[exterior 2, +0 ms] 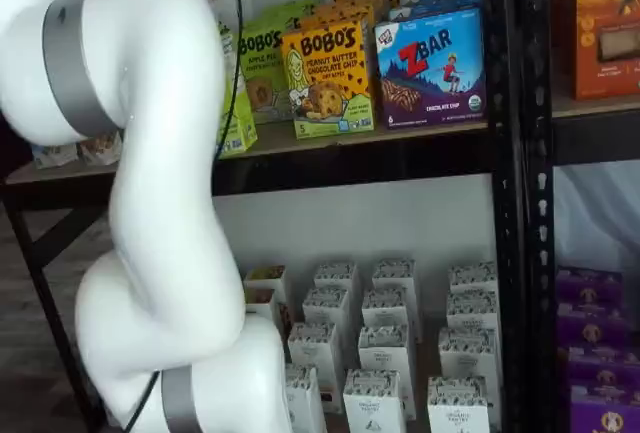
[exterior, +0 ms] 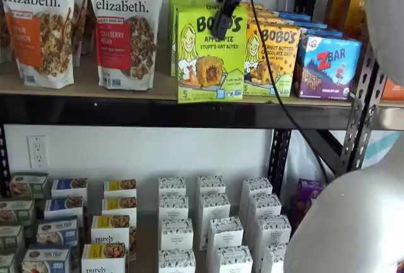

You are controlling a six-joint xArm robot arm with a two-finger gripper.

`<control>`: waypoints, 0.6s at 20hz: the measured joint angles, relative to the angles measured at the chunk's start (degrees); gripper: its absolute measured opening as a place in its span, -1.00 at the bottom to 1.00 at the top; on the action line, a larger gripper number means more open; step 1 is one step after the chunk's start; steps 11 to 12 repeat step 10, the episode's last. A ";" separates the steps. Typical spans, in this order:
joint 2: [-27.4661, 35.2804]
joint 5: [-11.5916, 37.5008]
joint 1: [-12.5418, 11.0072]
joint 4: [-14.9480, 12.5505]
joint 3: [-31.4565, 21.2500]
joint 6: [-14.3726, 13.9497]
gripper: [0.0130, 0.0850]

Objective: Pick the green box on the top shelf, the fourth from the left

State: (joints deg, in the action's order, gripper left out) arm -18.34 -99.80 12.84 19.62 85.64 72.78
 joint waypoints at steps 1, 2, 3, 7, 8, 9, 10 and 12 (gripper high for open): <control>-0.53 0.31 -0.06 -0.02 -0.91 0.18 -0.67; -0.99 0.54 -0.21 0.07 -1.66 0.39 -0.67; -1.46 0.70 -0.42 0.18 -2.48 0.65 -0.67; -2.93 1.30 -1.14 0.39 -4.95 1.63 -0.67; -3.34 1.54 -1.38 0.45 -5.60 1.92 -0.67; -3.71 1.69 -1.68 0.65 -6.18 2.24 -0.67; -3.98 1.74 -1.97 0.85 -6.60 2.54 -0.67; -3.98 1.74 -1.97 0.85 -6.60 2.54 -0.67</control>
